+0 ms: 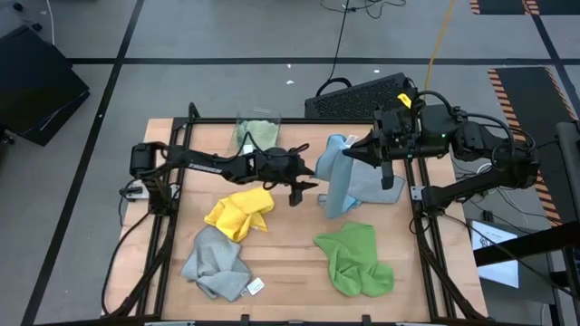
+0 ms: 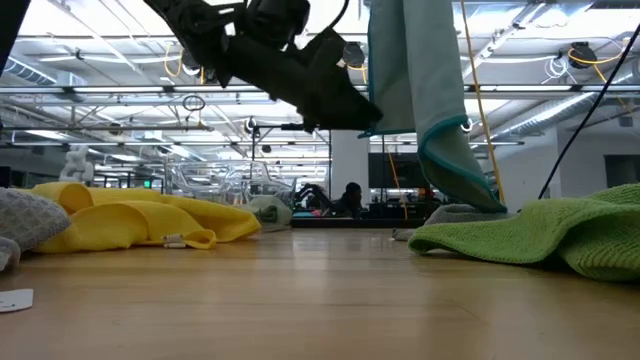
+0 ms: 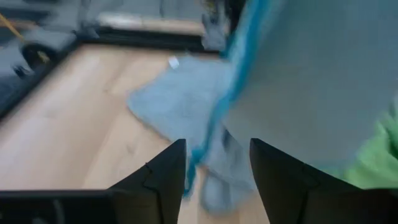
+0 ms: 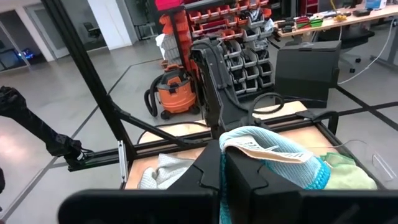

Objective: Fold microfiber towels
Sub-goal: Fold the blue microfiber cloth

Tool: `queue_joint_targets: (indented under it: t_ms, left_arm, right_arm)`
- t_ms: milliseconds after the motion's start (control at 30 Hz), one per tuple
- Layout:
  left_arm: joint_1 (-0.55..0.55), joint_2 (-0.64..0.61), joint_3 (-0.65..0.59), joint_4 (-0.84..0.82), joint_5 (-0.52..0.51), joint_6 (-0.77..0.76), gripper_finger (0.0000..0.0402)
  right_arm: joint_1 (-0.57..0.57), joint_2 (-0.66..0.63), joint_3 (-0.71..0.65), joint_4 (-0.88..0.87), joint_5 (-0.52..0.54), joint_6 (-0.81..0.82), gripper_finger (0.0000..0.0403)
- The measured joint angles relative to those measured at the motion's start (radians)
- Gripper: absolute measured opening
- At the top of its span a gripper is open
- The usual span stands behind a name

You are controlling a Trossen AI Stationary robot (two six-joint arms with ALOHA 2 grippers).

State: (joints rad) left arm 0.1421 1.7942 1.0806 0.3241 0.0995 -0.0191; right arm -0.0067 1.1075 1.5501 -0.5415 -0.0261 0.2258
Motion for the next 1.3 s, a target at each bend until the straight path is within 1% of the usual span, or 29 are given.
queue_joint_targets:
  t_ms: [167, 233, 367, 567, 667, 733, 767, 833, 967, 1100, 1167, 1233, 1300]
  left_arm:
    - [0.003, 0.02, 0.003, 0.04, -0.044, -0.029, 0.0177]
    - [0.003, 0.024, 0.001, 0.034, -0.046, -0.033, 0.0176]
    - [0.003, 0.022, 0.001, 0.045, -0.048, -0.015, 0.016]
    - [0.003, 0.032, 0.002, 0.051, -0.032, -0.003, 0.0097]
    - [0.003, 0.04, 0.001, 0.04, -0.018, -0.009, 0.0056]
    - [0.002, 0.037, 0.001, 0.045, -0.018, -0.011, 0.0021]
    - [0.002, 0.037, 0.002, 0.046, -0.018, -0.019, 0.0012]
    - [0.003, 0.033, 0.002, 0.034, -0.018, -0.052, 0.001]
    - [-0.006, -0.034, 0.003, -0.041, 0.011, -0.091, 0.0007]
    - [-0.039, -0.119, 0.003, -0.204, 0.032, -0.093, 0.0007]
    - [-0.055, -0.163, 0.0, -0.316, 0.033, -0.086, 0.0005]
    - [-0.071, -0.195, 0.004, -0.367, 0.032, -0.09, 0.0004]
    - [-0.09, -0.223, 0.001, -0.473, 0.031, -0.095, 0.0005]
  right_arm:
    - [0.0, 0.0, 0.0, 0.0, 0.0, -0.002, 0.0]
    - [0.0, 0.0, 0.0, 0.0, 0.0, -0.002, 0.0]
    - [0.0, 0.0, 0.0, 0.0, 0.0, -0.001, 0.0]
    - [0.0, 0.001, 0.0, 0.0, 0.0, -0.002, 0.0]
    - [0.0, 0.004, 0.0, -0.001, 0.0, -0.002, 0.0]
    - [0.0, 0.004, 0.0, -0.001, 0.0, -0.002, 0.0]
    - [0.0, 0.004, 0.0, -0.002, 0.0, -0.002, 0.0]
    - [0.0, 0.003, 0.0, -0.013, 0.0, -0.002, 0.0]
    - [0.001, 0.003, 0.0, -0.067, -0.002, 0.037, 0.0001]
    - [0.02, 0.003, -0.017, -0.14, -0.003, 0.083, 0.0015]
    - [0.033, 0.002, -0.056, -0.142, -0.004, 0.087, 0.0024]
    - [0.044, 0.004, -0.102, -0.12, -0.005, 0.101, 0.0032]
    - [0.055, 0.003, -0.161, -0.097, -0.004, 0.109, 0.0037]
